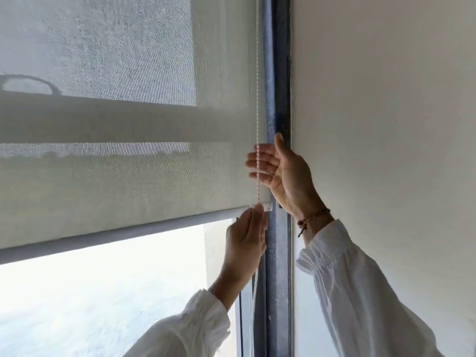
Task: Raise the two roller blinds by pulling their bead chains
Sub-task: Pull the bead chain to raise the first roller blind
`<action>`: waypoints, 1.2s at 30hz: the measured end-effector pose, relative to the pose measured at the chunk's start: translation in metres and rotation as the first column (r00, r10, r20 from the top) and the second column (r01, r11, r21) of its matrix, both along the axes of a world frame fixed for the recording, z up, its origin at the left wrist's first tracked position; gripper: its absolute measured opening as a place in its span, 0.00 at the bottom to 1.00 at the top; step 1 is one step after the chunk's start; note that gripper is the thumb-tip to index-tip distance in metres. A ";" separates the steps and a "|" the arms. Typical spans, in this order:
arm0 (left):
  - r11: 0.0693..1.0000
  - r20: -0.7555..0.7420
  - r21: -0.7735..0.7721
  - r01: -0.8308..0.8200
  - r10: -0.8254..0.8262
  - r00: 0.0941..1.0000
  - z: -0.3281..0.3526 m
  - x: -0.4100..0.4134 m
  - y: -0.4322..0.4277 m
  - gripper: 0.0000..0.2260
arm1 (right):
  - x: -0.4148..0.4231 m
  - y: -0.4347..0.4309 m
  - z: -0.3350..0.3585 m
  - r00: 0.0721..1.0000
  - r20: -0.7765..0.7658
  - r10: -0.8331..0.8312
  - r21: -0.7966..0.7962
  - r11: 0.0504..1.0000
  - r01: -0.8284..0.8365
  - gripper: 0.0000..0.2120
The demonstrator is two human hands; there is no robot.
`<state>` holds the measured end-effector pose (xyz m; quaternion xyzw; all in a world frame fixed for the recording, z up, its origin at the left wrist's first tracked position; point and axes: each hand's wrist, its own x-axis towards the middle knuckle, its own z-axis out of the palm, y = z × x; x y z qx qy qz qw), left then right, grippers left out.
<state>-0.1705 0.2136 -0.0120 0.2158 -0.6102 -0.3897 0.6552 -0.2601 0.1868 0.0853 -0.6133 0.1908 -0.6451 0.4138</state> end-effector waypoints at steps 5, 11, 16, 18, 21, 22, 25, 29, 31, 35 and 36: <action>0.995 0.149 0.007 -0.097 0.095 0.984 -0.036 0.008 -0.005 0.18 | 0.015 0.008 0.036 0.995 0.077 -0.062 0.011 0.998 0.061 0.18; 0.991 0.166 0.128 0.027 -0.048 0.985 -0.022 0.005 -0.007 0.17 | 0.036 0.000 0.016 0.778 0.237 -0.582 -0.272 0.729 0.628 0.20; 0.984 0.222 -0.016 -0.176 0.175 0.959 0.012 0.014 -0.022 0.21 | 0.024 0.003 0.008 0.653 0.274 -0.706 -0.352 0.558 0.751 0.16; 0.988 0.148 -0.049 -0.150 0.155 0.977 0.036 0.015 -0.024 0.21 | 0.022 0.005 -0.006 0.640 0.270 -0.720 -0.382 0.529 0.757 0.15; 0.991 0.092 -0.111 -0.078 0.089 0.992 0.071 0.010 -0.021 0.19 | 0.024 0.012 -0.032 0.631 0.238 -0.738 -0.409 0.513 0.755 0.17; 0.990 0.097 -0.129 -0.058 0.070 0.993 0.082 0.008 -0.019 0.19 | 0.024 0.014 -0.041 0.614 0.237 -0.753 -0.430 0.485 0.762 0.18; 0.989 0.091 -0.141 0.048 -0.036 0.995 0.118 0.003 -0.010 0.20 | 0.023 0.019 -0.063 0.585 0.263 -0.767 -0.482 0.421 0.769 0.19; 0.972 0.000 -0.051 0.231 -0.231 0.973 0.161 -0.001 0.008 0.16 | 0.022 0.022 -0.078 0.609 0.262 -0.748 -0.480 0.446 0.755 0.19; 0.974 0.004 0.005 0.228 -0.228 0.974 0.170 -0.006 0.012 0.15 | 0.022 0.024 -0.080 0.603 0.260 -0.755 -0.496 0.431 0.754 0.21; 0.991 -0.100 -0.060 0.120 -0.126 0.987 0.166 -0.014 0.007 0.18 | 0.028 0.027 -0.078 0.627 0.260 -0.735 -0.531 0.433 0.728 0.22; 0.992 -0.117 -0.096 0.087 -0.098 0.988 0.164 -0.014 0.006 0.19 | 0.029 0.026 -0.077 0.634 0.259 -0.728 -0.530 0.441 0.724 0.23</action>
